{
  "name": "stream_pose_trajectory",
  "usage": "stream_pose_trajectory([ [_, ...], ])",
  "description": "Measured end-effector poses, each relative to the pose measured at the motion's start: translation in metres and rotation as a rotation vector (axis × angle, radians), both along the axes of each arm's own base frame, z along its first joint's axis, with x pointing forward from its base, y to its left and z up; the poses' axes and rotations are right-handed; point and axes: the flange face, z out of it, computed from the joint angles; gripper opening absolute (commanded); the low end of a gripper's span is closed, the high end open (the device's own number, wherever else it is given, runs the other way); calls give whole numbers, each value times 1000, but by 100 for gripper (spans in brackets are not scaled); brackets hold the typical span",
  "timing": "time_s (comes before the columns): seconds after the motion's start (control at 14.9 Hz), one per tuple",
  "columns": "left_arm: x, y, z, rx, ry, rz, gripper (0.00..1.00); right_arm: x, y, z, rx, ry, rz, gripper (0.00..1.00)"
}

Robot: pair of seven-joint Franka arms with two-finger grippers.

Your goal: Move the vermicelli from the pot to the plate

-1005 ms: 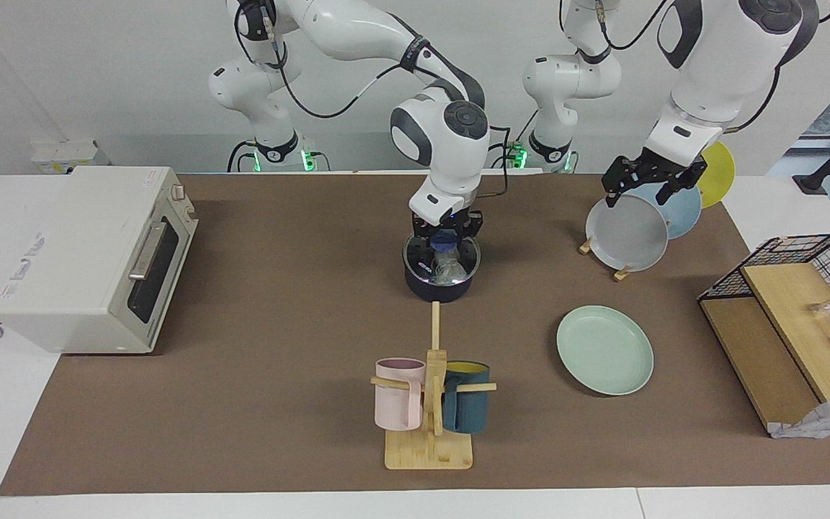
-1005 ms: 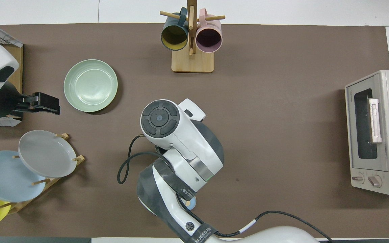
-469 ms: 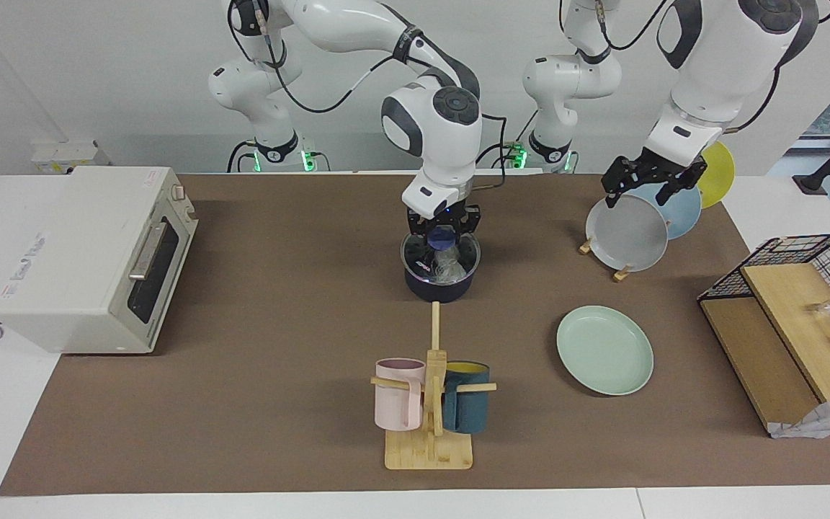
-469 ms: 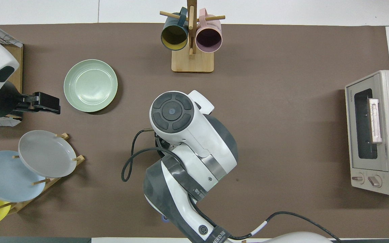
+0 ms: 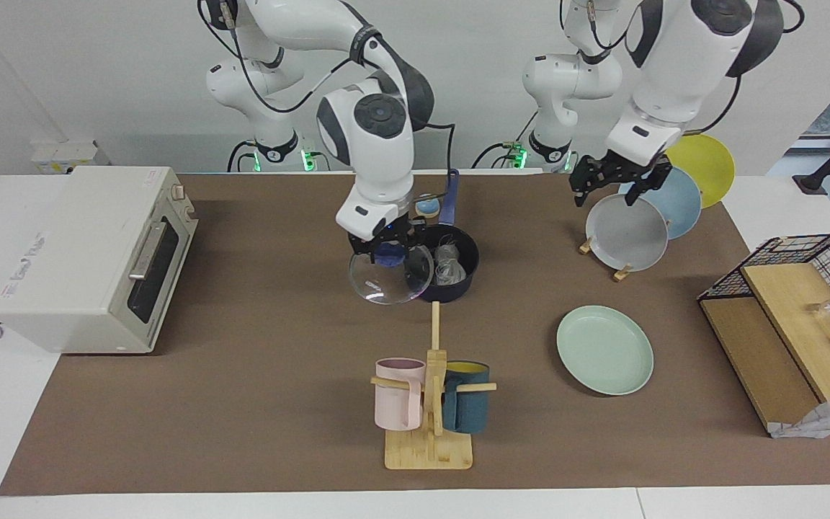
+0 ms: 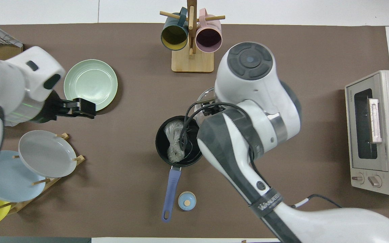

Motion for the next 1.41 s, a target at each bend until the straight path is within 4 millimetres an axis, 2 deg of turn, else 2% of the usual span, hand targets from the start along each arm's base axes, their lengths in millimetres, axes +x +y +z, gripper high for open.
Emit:
stream_pose_trajectory([
  [0.2, -33, -90, -47, -27, -7, -29, 100, 26, -66, -3, 4, 20, 62, 47],
  [0.4, -71, -178, -115, -40, -6, -41, 100, 38, -114, -11, 3, 36, 107, 47],
  [0.54, -87, -217, -159, -34, 13, -65, 100, 43, -144, -21, -4, 41, 139, 47],
  [0.67, -88, -230, -187, -28, 26, -75, 100, 45, -170, -36, -19, 21, 171, 47],
  [0.8, -81, -229, -201, -29, 26, -69, 100, 40, -187, -56, -39, 1, 200, 47],
  [0.94, -76, -226, -207, -29, 24, -74, 100, 35, -198, -71, -47, -6, 212, 47],
  [1.14, -74, -225, -212, -32, 20, -80, 100, 36, -213, -82, -45, -23, 229, 47],
  [1.27, -72, -226, -226, -28, 22, -83, 100, 36, -224, -87, -45, -18, 228, 47],
  [1.41, -70, -226, -239, -10, 24, -95, 100, 33, -225, -97, -45, 0, 230, 47],
])
